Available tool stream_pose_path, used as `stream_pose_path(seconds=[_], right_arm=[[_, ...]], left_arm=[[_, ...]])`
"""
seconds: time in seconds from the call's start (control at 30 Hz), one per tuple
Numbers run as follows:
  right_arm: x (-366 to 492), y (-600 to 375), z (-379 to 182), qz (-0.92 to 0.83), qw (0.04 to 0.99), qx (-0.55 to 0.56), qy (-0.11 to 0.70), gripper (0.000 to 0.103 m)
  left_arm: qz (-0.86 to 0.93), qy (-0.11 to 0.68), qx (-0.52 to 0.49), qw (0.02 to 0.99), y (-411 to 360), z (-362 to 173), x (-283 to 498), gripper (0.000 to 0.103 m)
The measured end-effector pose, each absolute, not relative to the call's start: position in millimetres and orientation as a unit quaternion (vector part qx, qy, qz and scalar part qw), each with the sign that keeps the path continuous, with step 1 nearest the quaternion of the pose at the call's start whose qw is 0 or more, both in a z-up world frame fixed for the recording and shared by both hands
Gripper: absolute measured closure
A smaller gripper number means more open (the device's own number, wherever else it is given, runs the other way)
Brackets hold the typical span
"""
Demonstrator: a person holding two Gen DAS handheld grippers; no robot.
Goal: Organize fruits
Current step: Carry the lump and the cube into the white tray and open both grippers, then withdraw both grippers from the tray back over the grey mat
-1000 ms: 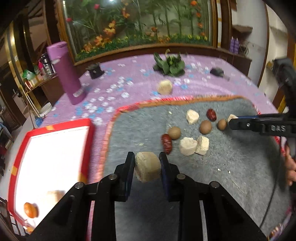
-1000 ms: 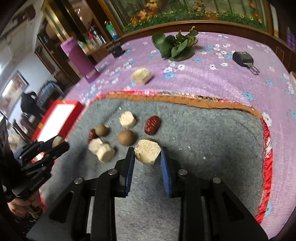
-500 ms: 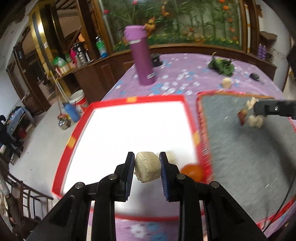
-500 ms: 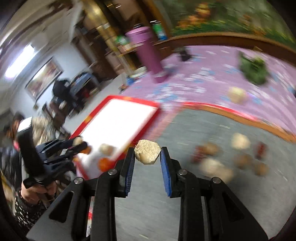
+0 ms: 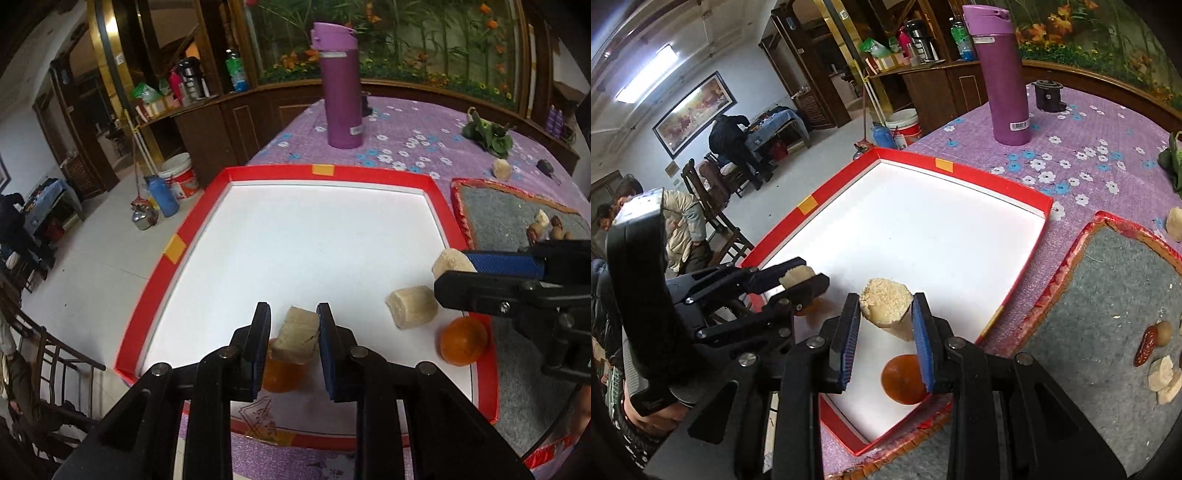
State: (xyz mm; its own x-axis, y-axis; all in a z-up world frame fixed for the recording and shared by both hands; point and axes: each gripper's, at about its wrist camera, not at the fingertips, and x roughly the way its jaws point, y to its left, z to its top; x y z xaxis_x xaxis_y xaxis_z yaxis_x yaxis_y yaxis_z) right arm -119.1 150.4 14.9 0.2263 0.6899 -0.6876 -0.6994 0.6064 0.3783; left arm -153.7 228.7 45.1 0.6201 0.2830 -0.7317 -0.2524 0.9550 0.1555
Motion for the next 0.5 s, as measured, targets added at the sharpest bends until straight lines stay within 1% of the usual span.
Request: stream_pose_path(seconds=[0.03,0.07,0.1,0.13,0.17,0.2,0.27,0.3,0.33,0.37,0.4,0.5], right_arm=[[-120.2,148.2,17.2,0.442,0.786,-0.001,0.432,0.063],[-120.6,142.9,20.0,0.436,0.791,0.001,0.429,0.056],[-120.5,134.9,23.4,0.435,0.795,0.005,0.423,0.048],[-123.6,128.2,28.0,0.438,0.799,0.013,0.413,0.047],[-124.8,117.5,34.5,0.441,0.805,0.021,0.398,0.047],[-127.3,106.4,40.1,0.439,0.810,0.026,0.388,0.047],[-128.4,78.1,49.8,0.427,0.824,0.035,0.370,0.047],[-127.6,56.4,53.4,0.417,0.833,0.041,0.362,0.047],[-126.0,34.4,55.1,0.401,0.842,0.046,0.357,0.045],[-124.5,12.6,55.2,0.382,0.851,0.050,0.357,0.042],[-122.9,-12.6,53.9,0.358,0.860,0.052,0.359,0.036],[-121.7,-87.7,43.6,0.265,0.894,0.039,0.360,0.034]], left_arm=[[0.154,0.402,0.018,0.902,229.0,48.3,-156.5,0.074],[0.159,0.396,0.016,0.904,229.0,51.6,-158.9,0.062],[0.165,0.387,0.016,0.907,227.5,56.2,-162.0,0.046],[0.170,0.376,0.015,0.911,224.7,61.5,-166.1,0.038],[0.175,0.362,0.016,0.916,219.4,67.5,-170.6,0.027],[0.173,0.350,0.015,0.920,213.3,73.1,-174.8,0.025],[0.150,0.332,0.008,0.931,194.6,83.8,-181.4,0.024],[0.137,0.325,0.001,0.936,183.9,87.5,-182.2,0.020],[0.118,0.324,-0.007,0.939,170.5,88.4,-181.4,0.018],[0.093,0.329,-0.011,0.940,154.6,87.4,-177.6,0.018],[0.076,0.335,-0.011,0.939,143.2,85.5,-174.1,0.018],[0.024,0.375,-0.020,0.927,90.7,64.5,-147.1,0.018]])
